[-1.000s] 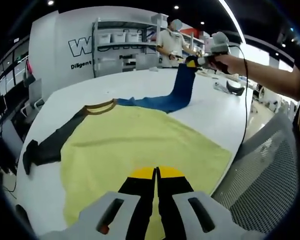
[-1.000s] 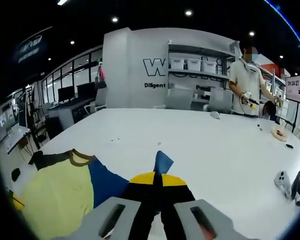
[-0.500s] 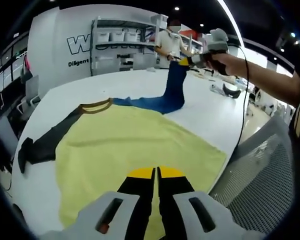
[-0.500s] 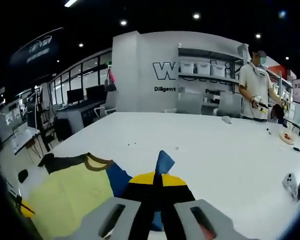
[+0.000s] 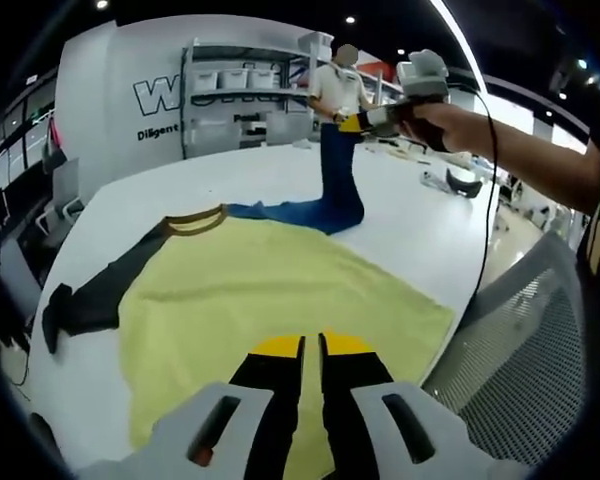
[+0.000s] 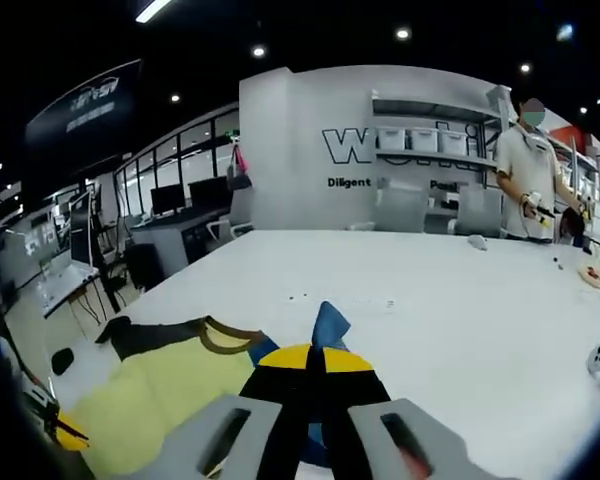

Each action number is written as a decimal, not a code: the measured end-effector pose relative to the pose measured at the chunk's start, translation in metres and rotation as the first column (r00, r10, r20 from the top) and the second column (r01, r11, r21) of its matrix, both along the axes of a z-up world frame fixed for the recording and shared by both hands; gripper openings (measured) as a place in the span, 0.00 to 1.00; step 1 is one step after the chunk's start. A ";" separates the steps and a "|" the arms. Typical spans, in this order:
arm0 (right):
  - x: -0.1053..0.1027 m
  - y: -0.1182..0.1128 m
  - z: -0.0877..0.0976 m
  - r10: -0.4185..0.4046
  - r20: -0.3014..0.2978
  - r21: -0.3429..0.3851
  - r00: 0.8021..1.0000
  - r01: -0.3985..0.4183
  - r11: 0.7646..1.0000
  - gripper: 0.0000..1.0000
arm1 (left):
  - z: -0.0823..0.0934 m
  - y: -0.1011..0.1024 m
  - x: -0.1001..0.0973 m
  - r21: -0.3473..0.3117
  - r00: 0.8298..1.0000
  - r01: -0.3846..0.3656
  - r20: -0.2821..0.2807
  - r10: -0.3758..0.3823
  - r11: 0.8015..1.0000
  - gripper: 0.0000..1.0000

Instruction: Fold the garment on the visible template until the final outline fits inside the template.

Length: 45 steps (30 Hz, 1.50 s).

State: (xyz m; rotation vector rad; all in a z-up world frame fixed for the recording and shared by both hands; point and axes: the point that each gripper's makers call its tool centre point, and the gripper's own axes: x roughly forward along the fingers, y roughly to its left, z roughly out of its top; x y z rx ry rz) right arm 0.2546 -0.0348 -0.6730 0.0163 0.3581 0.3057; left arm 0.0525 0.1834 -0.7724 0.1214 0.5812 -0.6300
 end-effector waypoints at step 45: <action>0.012 0.169 0.017 0.225 0.008 0.081 0.974 -0.225 0.971 0.00 | 0.017 0.022 0.001 -0.086 0.998 -0.063 -0.035 0.060 0.994 0.11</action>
